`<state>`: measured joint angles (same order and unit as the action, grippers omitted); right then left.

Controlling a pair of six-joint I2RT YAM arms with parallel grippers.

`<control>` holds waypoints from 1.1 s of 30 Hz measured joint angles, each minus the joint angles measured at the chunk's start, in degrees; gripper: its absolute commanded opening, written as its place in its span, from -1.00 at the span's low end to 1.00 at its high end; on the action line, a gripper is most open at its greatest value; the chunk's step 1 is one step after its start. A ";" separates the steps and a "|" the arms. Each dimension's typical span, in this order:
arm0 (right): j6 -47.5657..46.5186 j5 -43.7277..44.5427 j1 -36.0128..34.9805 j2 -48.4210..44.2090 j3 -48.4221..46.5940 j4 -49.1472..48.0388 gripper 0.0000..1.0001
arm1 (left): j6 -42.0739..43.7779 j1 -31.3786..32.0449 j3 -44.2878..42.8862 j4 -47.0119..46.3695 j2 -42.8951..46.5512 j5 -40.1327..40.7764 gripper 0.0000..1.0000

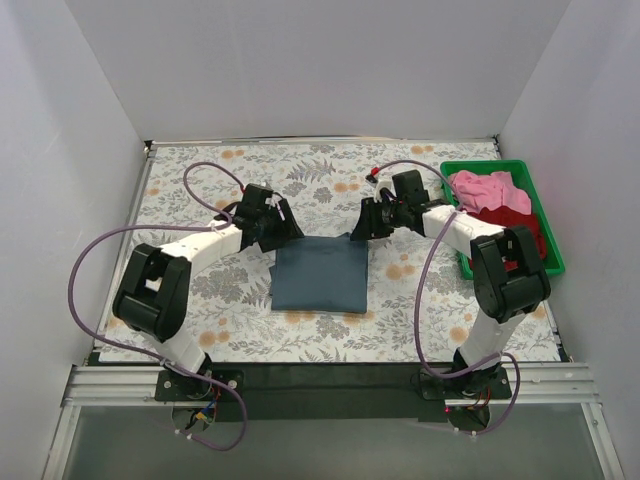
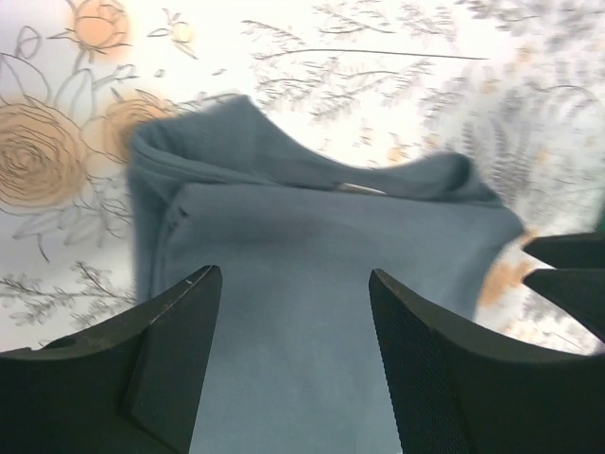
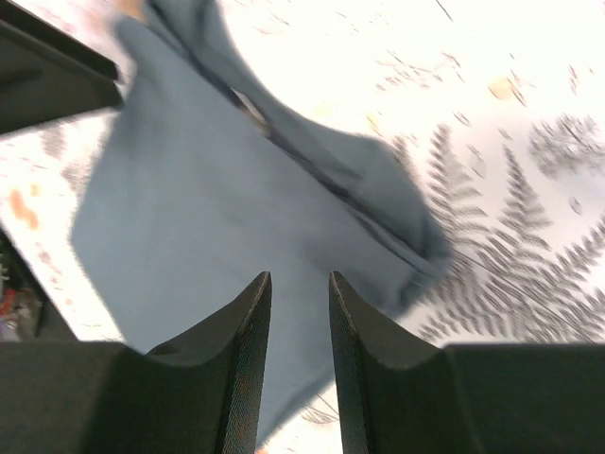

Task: Fold and stack the t-shirts
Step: Fold the tshirt

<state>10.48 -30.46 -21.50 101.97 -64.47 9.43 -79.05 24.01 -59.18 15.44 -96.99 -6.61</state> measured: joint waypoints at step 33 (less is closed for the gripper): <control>15.76 -13.84 -5.20 -9.86 13.49 -26.82 -0.31 | -2.29 -2.62 14.91 -9.44 21.14 -9.42 0.51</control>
<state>26.24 -44.29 -26.70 92.12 -50.98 -17.39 -81.34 21.39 -44.27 6.00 -75.85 -16.03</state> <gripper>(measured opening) 0.343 0.749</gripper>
